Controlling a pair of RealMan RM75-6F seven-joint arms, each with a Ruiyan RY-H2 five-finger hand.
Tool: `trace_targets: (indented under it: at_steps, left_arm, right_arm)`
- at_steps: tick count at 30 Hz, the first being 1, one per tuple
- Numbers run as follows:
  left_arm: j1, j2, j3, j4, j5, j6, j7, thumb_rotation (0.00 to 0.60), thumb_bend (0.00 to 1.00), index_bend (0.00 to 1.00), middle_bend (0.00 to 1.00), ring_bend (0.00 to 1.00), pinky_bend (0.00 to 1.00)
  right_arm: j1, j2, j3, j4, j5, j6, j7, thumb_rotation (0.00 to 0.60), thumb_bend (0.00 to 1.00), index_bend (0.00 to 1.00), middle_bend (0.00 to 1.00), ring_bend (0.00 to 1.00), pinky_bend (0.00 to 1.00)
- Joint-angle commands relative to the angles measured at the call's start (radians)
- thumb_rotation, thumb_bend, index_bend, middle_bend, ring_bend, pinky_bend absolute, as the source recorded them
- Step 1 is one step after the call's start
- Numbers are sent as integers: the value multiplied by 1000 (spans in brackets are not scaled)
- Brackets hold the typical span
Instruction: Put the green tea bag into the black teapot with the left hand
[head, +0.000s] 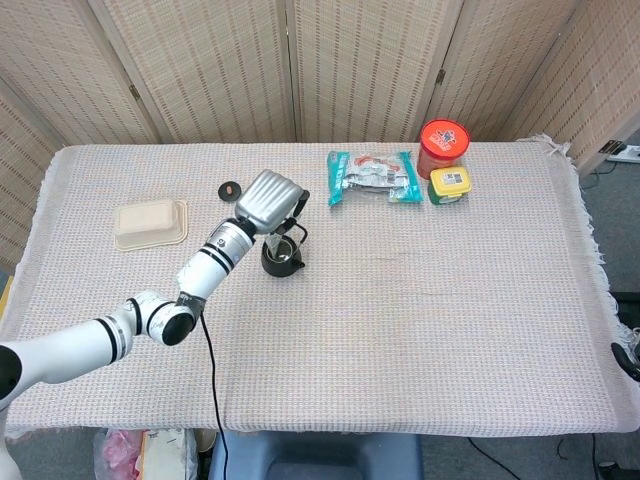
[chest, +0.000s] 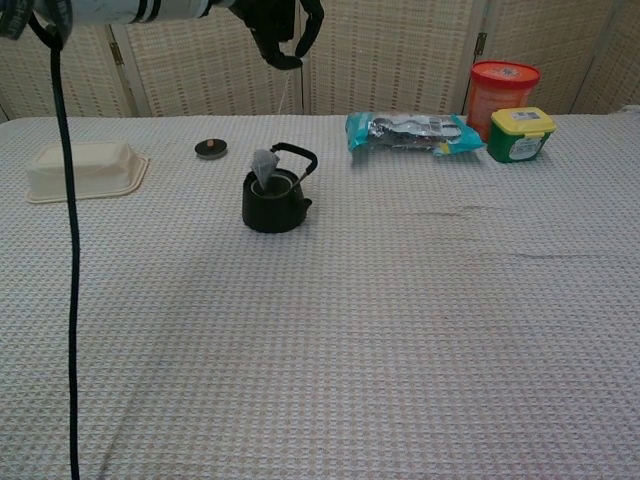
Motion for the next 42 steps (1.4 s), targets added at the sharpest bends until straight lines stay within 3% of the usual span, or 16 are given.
trace_targets:
  at_steps: [1, 13, 30, 42]
  left_arm:
    - [0, 2, 6, -6, -12, 4, 4, 600, 439, 635, 1000, 1000, 1000]
    - [23, -33, 22, 53, 15, -2, -77, 600, 438, 635, 1000, 1000, 1000]
    - [223, 130, 62, -93, 86, 110, -234, 600, 438, 635, 1000, 1000, 1000]
    - [241, 22, 73, -91, 186, 104, -319, 600, 438, 629, 1000, 1000, 1000]
  right_arm:
    - [-2, -1, 0, -1, -3, 5, 0, 600, 174, 0, 0, 0, 0]
    - [0, -2, 0, 2, -3, -1, -1, 600, 173, 0, 0, 0, 0]
    - [12, -2, -9, -16, -16, -22, -38, 600, 174, 0, 0, 0, 0]
    - [3, -9, -15, -23, -30, -1, -59, 600, 174, 0, 0, 0, 0]
